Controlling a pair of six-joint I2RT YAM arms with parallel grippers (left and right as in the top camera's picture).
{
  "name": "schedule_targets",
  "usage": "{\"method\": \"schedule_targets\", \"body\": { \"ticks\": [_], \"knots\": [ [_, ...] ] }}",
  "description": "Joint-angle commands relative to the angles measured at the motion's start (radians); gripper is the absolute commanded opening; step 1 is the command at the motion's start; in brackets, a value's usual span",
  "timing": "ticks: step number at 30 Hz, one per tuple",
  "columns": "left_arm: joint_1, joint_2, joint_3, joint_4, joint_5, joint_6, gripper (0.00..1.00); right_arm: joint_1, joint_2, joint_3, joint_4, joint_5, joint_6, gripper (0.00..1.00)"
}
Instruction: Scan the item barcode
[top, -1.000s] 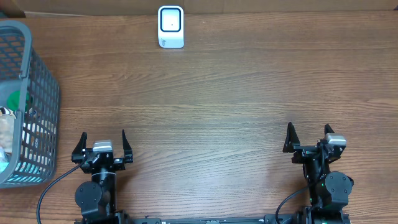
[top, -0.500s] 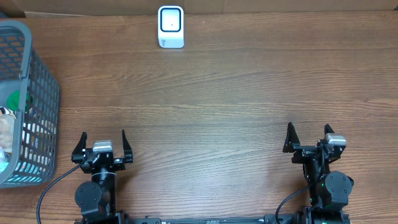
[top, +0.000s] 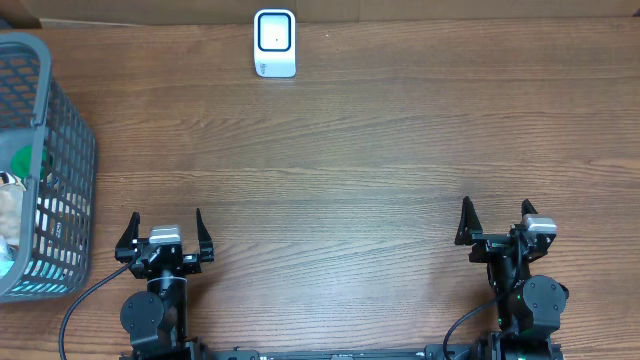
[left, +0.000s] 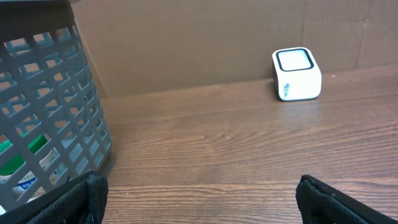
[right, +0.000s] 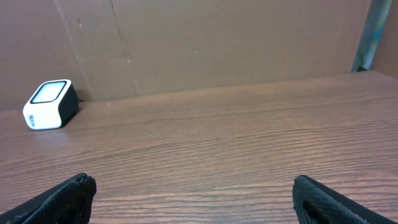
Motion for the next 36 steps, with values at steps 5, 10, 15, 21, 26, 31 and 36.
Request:
{"method": "schedule_targets", "body": {
  "ticks": [5, 10, 15, 21, 26, 31, 36],
  "knots": [
    [-0.007, -0.010, -0.004, -0.008, -0.054, 0.015, 1.00, -0.004, -0.005, -0.010, 0.002, 0.003, 0.000, 1.00],
    [-0.007, -0.011, -0.004, -0.008, -0.063, 0.015, 1.00, -0.004, -0.005, -0.010, 0.002, 0.003, 0.000, 1.00],
    [-0.007, -0.010, -0.004, -0.008, -0.064, 0.015, 0.99, -0.004, -0.005, -0.010, 0.002, 0.003, 0.000, 1.00],
    [-0.007, -0.011, -0.004, -0.004, -0.025, -0.020, 1.00, -0.004, -0.005, -0.010, 0.002, 0.003, 0.000, 1.00],
    [-0.007, -0.011, 0.005, -0.003, 0.024, -0.050, 1.00, -0.004, -0.005, -0.010, 0.002, 0.003, 0.000, 1.00],
    [-0.007, -0.006, 0.058, -0.030, 0.065, -0.058, 1.00, -0.004, -0.005, -0.010, 0.002, 0.003, 0.000, 1.00],
    [-0.007, 0.078, 0.183, -0.089, 0.100, -0.069, 1.00, -0.004, -0.005, -0.010, 0.002, 0.003, 0.000, 1.00]
  ]
}}
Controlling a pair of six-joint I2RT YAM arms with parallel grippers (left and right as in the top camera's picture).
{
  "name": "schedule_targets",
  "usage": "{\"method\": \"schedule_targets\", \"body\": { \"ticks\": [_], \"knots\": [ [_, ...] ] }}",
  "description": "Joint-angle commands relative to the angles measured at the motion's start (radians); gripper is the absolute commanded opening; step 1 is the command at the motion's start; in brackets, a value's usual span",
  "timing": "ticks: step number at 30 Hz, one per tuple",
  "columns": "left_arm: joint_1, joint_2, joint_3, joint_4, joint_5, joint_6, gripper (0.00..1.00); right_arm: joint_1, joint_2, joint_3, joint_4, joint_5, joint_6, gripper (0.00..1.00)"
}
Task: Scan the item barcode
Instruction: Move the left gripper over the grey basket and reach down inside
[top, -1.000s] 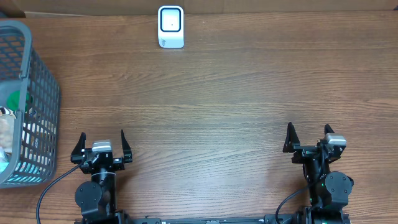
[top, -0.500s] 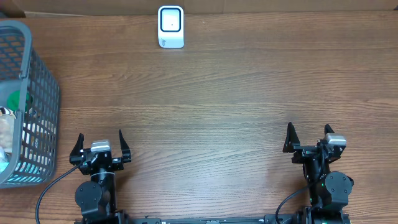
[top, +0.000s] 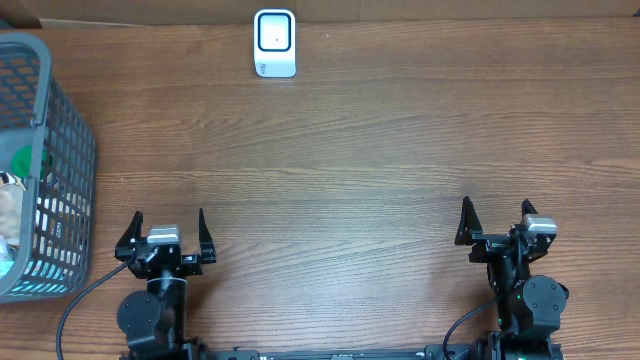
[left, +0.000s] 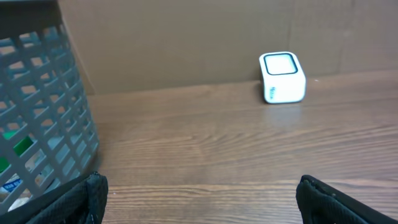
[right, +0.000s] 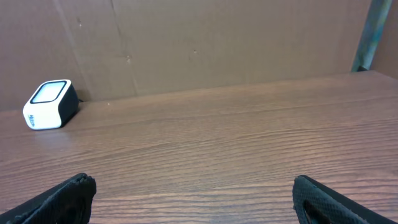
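A white barcode scanner (top: 274, 42) with a dark-rimmed window stands at the table's far edge, left of the middle; it also shows as the scanner (left: 282, 77) and the scanner (right: 50, 104). Packaged items (top: 22, 215) lie in the grey basket (top: 70, 160) at the far left, partly hidden behind its slatted wall (left: 37, 118). My left gripper (top: 167, 225) is open at the near left, empty, just right of the basket. My right gripper (top: 497, 215) is open at the near right, empty. Black fingertips (left: 78, 199) and fingertips (right: 323, 199) frame bare wood.
A brown cardboard wall (right: 205, 43) runs along the far edge behind the scanner. The wooden table (top: 350, 150) stretches between the grippers and the scanner. A black cable (top: 80, 295) trails from the left arm's base.
The left wrist has turned slightly to the right: in its view the basket and scanner have shifted left. The right arm has not moved, and both grippers are still open.
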Motion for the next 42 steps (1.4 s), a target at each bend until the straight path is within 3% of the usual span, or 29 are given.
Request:
{"method": "schedule_targets", "body": {
  "ticks": [1, 9, 14, 21, 26, 36, 42],
  "knots": [
    [-0.007, 0.082, 0.137, -0.022, 0.061, -0.031, 1.00, -0.004, -0.005, -0.010, 0.003, 0.003, 0.000, 1.00],
    [-0.007, 0.426, 0.507, -0.173, 0.185, -0.057, 1.00, -0.004, -0.005, -0.010, 0.003, 0.003, 0.000, 1.00],
    [-0.007, 0.699, 0.876, -0.470, 0.226, -0.056, 0.99, -0.004, -0.005, -0.010, 0.003, 0.003, 0.000, 1.00],
    [-0.007, 1.102, 1.496, -0.998, 0.236, -0.056, 0.99, -0.004, -0.005, -0.010, 0.003, 0.003, 0.000, 1.00],
    [-0.007, 1.296, 1.819, -1.204, 0.236, -0.052, 1.00, -0.004, -0.005, -0.010, 0.003, 0.003, 0.000, 1.00],
    [-0.007, 1.414, 1.895, -1.175, 0.220, -0.045, 1.00, -0.004, -0.005, -0.010, 0.003, 0.002, 0.000, 1.00],
    [0.014, 1.427, 1.957, -1.054, 0.041, -0.177, 1.00, -0.004, -0.005, -0.010, 0.003, 0.003, 0.000, 1.00]
  ]
}}
